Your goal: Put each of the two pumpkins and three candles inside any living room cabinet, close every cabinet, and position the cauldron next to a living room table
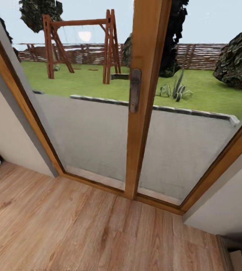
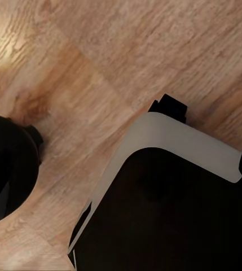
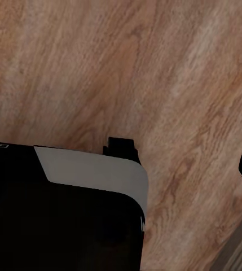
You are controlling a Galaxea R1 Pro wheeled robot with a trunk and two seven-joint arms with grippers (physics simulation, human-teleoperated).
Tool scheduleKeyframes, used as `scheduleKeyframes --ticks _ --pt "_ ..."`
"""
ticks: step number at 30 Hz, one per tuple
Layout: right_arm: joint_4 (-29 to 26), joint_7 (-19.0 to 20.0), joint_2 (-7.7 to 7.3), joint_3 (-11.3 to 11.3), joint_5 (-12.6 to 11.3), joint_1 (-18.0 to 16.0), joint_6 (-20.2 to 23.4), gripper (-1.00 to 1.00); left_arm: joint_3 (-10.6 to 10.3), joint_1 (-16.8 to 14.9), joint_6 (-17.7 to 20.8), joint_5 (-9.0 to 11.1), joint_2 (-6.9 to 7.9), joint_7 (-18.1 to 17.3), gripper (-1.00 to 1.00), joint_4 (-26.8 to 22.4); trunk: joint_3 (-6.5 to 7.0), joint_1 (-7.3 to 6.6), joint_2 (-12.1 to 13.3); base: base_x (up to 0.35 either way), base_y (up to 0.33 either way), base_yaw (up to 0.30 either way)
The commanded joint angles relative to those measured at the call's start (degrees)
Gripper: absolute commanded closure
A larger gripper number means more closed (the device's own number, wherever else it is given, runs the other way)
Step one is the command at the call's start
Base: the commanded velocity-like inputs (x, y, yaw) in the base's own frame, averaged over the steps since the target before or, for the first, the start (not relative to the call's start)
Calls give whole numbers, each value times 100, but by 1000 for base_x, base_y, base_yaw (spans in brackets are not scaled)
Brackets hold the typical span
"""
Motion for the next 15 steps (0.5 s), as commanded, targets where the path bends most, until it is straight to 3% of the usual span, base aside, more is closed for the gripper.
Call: scheduleKeyframes --ticks 1,15 --pt "0 0 0 0 0 0 0 -100 0 0 0 0 0 0 -100 0 0 0 0 2 0 289" --pt "0 0 0 0 2 0 -7 -100 2 0 -8 5 0 0 -100 0 0 0 0 0 0 289"
